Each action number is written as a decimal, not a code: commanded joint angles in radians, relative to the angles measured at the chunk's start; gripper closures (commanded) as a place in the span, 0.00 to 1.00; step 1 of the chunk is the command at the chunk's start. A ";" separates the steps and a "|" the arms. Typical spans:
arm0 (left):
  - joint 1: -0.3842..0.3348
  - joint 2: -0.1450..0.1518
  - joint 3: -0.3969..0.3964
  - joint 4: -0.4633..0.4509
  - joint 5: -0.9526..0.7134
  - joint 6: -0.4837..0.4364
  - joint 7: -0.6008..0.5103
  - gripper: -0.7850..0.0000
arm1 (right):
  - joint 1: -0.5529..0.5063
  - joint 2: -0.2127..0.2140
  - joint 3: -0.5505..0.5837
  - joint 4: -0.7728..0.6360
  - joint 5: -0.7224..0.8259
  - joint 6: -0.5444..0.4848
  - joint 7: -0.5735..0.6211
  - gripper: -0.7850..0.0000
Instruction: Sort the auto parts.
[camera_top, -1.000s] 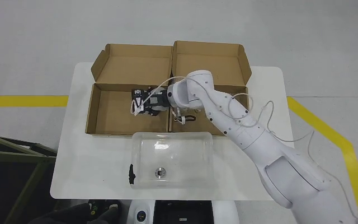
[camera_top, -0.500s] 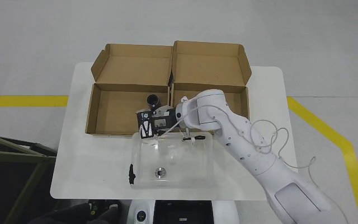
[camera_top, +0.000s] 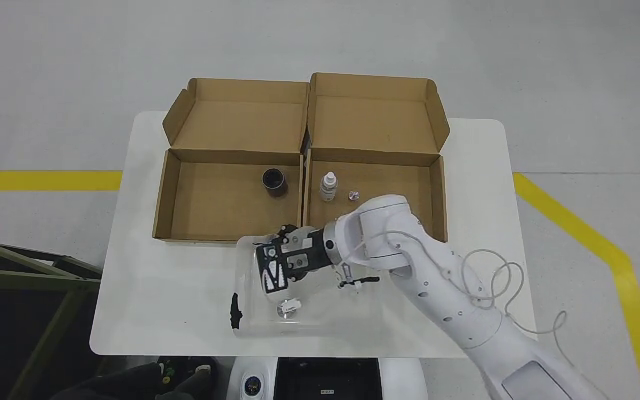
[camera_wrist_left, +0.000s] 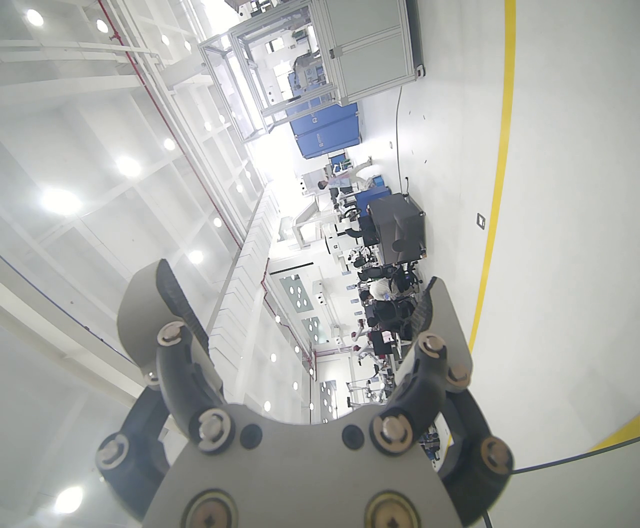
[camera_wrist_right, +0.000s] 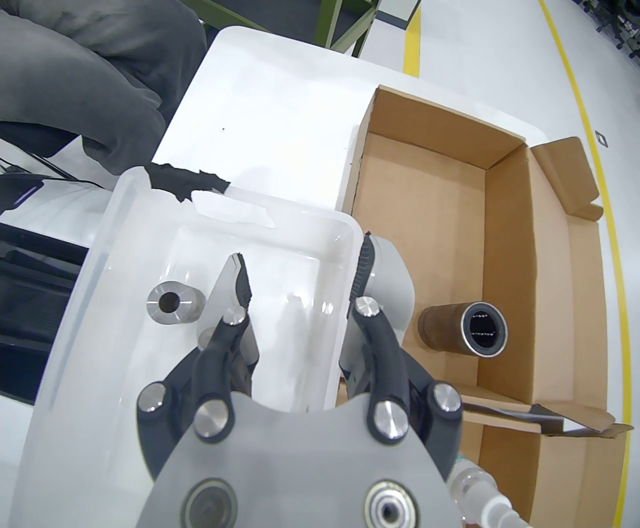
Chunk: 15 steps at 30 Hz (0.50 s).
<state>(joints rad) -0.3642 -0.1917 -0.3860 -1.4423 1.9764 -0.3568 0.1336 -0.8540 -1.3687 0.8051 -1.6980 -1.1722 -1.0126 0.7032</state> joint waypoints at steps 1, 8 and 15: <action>0.000 0.000 0.000 0.000 0.000 0.000 0.000 0.00 | -0.012 0.006 0.000 -0.012 0.000 0.000 0.007 0.47; 0.000 0.000 0.000 0.000 0.000 0.000 0.000 0.00 | -0.060 0.023 -0.017 -0.043 0.001 0.000 0.021 0.46; 0.000 0.000 0.000 0.000 0.000 0.000 0.000 0.00 | -0.087 0.039 -0.036 -0.043 -0.023 0.000 0.030 0.47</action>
<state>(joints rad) -0.3642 -0.1916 -0.3860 -1.4423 1.9764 -0.3568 0.1336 -0.9393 -1.3320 0.7716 -1.7403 -1.1936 -1.0123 0.7321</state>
